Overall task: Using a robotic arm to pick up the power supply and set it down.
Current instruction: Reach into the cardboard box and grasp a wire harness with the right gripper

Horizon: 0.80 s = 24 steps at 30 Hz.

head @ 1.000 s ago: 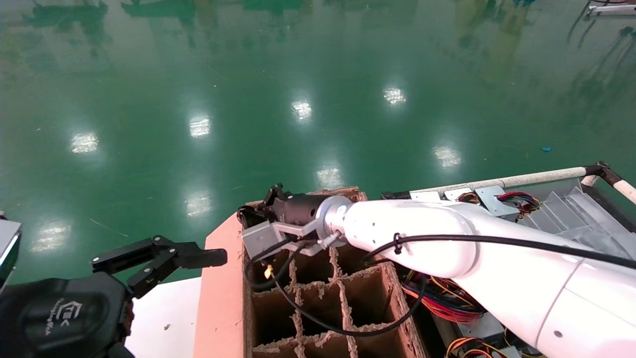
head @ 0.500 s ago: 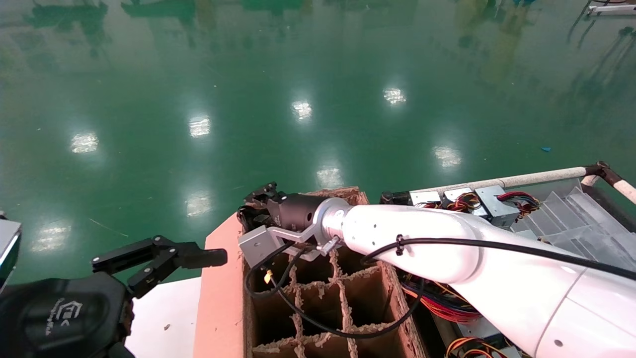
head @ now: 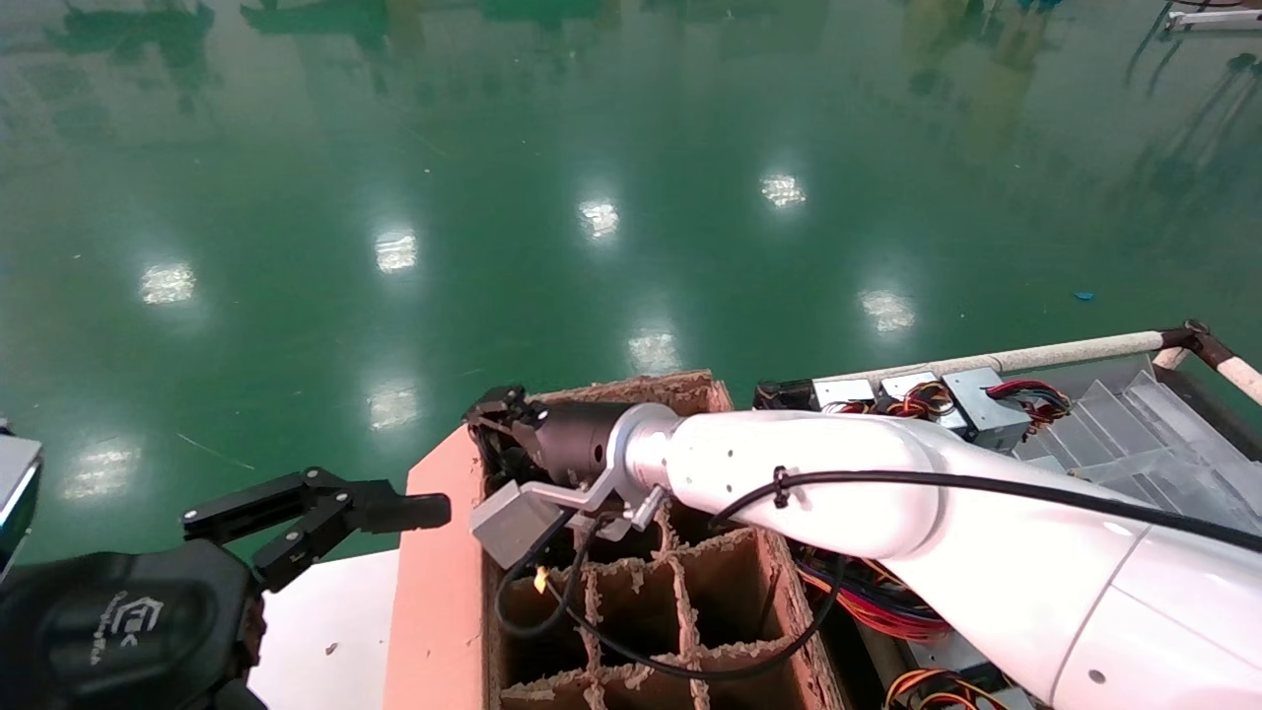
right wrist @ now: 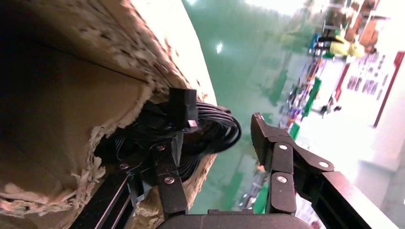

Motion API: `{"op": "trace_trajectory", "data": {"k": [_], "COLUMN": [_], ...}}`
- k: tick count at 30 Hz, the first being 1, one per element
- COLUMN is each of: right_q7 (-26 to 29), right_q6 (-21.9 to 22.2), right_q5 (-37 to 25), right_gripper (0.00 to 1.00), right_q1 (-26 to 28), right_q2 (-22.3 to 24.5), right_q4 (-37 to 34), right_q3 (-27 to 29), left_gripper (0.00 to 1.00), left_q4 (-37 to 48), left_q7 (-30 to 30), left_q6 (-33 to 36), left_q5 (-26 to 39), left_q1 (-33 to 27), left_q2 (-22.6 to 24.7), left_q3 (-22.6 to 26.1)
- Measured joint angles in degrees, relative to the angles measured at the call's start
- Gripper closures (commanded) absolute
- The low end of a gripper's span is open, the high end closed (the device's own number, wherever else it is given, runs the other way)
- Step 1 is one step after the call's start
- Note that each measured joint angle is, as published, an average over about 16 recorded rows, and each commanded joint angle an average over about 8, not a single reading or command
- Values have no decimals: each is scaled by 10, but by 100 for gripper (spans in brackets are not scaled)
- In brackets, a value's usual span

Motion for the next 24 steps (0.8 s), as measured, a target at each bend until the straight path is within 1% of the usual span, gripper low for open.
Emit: {"op": "trace_trajectory", "data": {"k": [5,10,24], "right_q7": [-15,-16,23], "right_q6": [0,1,-3], "right_q5": [-9,-16,-21], "right_gripper": [100,100,100], "right_q1": [6,13,31], "right_q2": [-1,-2,1], "right_q4": [5,8,16], "right_q3": [-14,-27,-48], "left_gripper": [0,0,0], "left_q4": [0,0,0], "left_q7": [0,0,0], "left_q6": [0,0,0], "left_q5": [0,0,0], "left_q1": [0,0,0], "left_q2": [0,0,0], "left_q3": [0,0,0]}}
